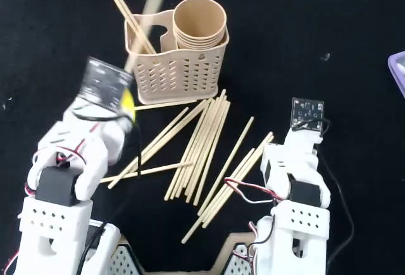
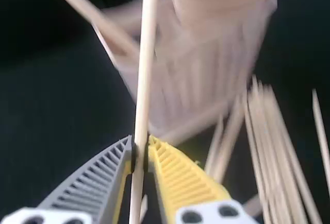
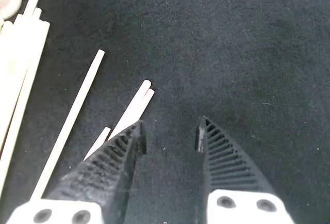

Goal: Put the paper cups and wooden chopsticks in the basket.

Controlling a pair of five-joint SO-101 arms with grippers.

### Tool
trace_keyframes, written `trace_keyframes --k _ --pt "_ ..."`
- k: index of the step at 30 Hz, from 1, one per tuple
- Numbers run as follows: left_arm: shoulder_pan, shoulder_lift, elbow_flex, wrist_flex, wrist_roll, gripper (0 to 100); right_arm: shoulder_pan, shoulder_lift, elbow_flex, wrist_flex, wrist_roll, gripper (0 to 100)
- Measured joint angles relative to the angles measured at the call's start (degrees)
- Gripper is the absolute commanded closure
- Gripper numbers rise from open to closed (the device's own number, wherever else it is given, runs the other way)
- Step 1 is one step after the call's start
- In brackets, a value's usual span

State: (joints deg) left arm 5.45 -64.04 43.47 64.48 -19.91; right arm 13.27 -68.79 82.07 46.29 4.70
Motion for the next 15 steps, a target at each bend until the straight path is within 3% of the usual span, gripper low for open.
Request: trace_keyframes --k 3,5,10,15 --pt "0.09 0.09 2.02 13.27 -7.65 97 0.0 0.0 0.0 0.0 0.0 82.0" --pt "0.0 2.37 5.98 15.38 -11.78 97 0.0 0.0 0.0 0.0 0.0 82.0" --pt "0.0 10.55 16.88 10.81 -14.07 97 0.0 0.0 0.0 0.0 0.0 82.0" --pt "0.0 20.13 18.46 4.92 -14.33 95 0.0 0.0 0.0 0.0 0.0 82.0"
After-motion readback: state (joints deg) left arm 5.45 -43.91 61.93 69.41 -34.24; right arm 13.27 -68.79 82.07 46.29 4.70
